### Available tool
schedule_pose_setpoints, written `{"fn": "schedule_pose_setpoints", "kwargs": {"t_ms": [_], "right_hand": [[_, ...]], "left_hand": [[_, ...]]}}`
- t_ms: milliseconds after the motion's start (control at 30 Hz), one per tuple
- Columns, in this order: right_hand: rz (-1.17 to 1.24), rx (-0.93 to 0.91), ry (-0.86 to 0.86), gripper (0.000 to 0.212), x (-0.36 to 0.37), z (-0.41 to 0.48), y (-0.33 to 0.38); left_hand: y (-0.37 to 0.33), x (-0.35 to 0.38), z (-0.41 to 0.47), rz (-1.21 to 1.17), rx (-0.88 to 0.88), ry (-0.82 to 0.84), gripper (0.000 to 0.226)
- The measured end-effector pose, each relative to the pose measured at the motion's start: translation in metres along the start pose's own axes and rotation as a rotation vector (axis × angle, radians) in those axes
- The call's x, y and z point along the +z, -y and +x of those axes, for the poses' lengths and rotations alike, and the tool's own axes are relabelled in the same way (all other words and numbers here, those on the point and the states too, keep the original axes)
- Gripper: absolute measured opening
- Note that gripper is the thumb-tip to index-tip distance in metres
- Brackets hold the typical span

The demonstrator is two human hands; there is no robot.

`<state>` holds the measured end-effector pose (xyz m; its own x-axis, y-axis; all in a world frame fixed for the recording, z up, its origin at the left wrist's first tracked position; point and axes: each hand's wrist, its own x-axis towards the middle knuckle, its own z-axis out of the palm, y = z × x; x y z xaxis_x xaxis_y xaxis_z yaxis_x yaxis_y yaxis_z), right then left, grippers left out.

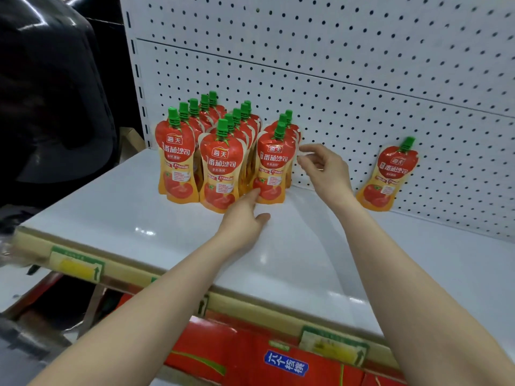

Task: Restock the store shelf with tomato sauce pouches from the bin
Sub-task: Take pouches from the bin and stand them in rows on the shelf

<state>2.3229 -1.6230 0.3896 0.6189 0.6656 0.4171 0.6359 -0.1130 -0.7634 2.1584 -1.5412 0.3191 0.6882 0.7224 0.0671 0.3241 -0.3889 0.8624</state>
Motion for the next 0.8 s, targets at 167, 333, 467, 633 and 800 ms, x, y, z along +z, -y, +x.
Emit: {"fn": "schedule_pose_setpoints", "kwargs": {"t_ms": [167,333,467,633,800], "right_hand": [[-0.091,0.069,-0.115,0.022,-0.037,-0.089,0.003],[-0.094,0.208,-0.359,0.021,-0.075,-0.218,0.007],[-0.110,0.354,-0.619,0.017,-0.099,-0.338,-0.006],[-0.124,0.614,-0.813,0.017,-0.114,-0.483,-0.047],[-0.171,1.013,-0.738,0.016,-0.129,-0.620,-0.125]], "left_hand": [[-0.015,-0.016,-0.052,-0.071,0.172,0.048,0.041],[-0.020,0.004,-0.112,-0.227,0.293,0.117,0.030],[-0.033,0.052,-0.168,-0.348,0.352,0.234,0.026],[-0.043,0.138,-0.244,-0.367,0.424,0.413,0.025],[-0.022,0.255,-0.306,-0.245,0.382,0.720,0.030]]}}
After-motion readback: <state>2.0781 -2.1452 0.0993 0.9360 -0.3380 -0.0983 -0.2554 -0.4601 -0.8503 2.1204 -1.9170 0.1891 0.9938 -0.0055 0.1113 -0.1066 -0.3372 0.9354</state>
